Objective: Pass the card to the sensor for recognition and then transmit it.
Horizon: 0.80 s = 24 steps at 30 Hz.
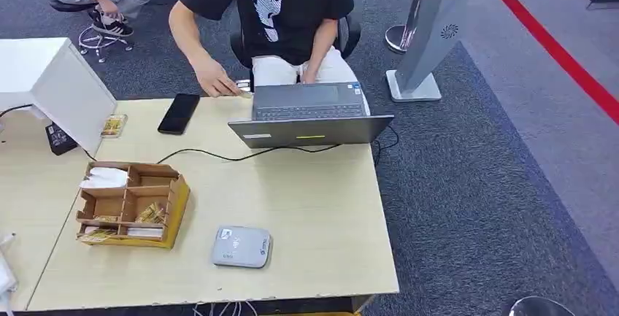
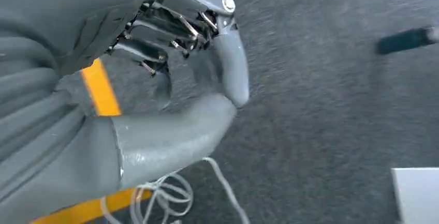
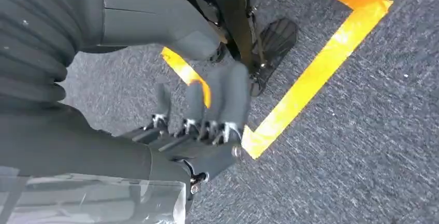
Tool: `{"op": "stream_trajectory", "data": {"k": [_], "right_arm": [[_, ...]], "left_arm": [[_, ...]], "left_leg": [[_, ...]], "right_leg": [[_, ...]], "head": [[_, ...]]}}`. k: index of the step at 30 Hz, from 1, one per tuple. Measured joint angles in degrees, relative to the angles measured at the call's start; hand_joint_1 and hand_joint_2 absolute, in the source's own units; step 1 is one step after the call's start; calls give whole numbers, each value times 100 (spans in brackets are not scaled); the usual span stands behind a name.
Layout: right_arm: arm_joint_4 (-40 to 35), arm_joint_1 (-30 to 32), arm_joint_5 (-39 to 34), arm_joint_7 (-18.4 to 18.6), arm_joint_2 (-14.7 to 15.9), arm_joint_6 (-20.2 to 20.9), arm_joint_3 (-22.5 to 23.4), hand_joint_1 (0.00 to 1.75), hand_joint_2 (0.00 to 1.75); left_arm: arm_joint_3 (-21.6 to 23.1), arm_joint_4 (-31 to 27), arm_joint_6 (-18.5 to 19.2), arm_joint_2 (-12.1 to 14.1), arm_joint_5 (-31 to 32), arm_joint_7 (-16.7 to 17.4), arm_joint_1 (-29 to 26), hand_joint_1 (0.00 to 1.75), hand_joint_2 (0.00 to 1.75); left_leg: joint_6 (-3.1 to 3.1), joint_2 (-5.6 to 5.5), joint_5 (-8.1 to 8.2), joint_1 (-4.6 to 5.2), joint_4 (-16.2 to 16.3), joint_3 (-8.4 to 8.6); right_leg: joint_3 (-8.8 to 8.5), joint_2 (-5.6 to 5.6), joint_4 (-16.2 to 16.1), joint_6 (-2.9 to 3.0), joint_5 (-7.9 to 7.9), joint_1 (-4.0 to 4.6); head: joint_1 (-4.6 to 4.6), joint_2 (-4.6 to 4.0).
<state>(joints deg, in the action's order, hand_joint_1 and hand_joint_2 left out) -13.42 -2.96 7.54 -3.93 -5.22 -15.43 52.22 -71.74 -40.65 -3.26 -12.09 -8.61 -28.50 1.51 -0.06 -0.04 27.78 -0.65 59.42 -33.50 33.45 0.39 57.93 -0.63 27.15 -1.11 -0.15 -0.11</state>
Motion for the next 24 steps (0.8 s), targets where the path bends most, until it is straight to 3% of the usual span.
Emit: {"op": "stream_trajectory", "data": {"k": [11,15,18,19,20,22,24], "right_arm": [[2,7,22,4,7,0,-105,175,175],[2,39,799,7,7,234,-341,175,175],[4,100,1574,221,7,720,-840,175,175],[9,103,1686,333,4,838,-929,134,175],[20,109,1823,496,-9,984,-1043,0,175],[46,141,2029,753,-31,1216,-1196,0,175],[61,194,2255,1105,-50,1453,-1397,0,175]], "left_arm": [[-225,755,2,194,-6,19,145,175,175],[-323,929,-335,183,-70,543,192,175,175],[-402,1521,-790,195,-48,1115,249,175,175],[-402,1659,-921,192,57,1310,255,133,175],[-384,1833,-1063,188,243,1651,262,0,175],[-274,2059,-994,153,624,2310,259,0,175],[-19,2253,-743,172,1652,3512,237,0,175]], "left_leg": [[2,1,2,-2,-1,3],[2,0,2,0,-1,2],[3,2,2,0,-1,3],[3,1,2,0,0,5],[3,1,2,0,0,4],[3,0,2,1,0,3],[3,0,3,1,0,3]], "right_leg": [[1,-1,0,1,1,2],[1,-1,0,1,1,0],[1,-1,0,0,1,0],[1,-1,0,0,1,0],[1,-1,0,0,1,0],[1,-1,0,0,1,0],[1,-2,0,0,1,0]], "head": [[-7,0],[-7,0],[-7,0],[-4,0],[-7,0],[-7,0],[-2,0]]}}
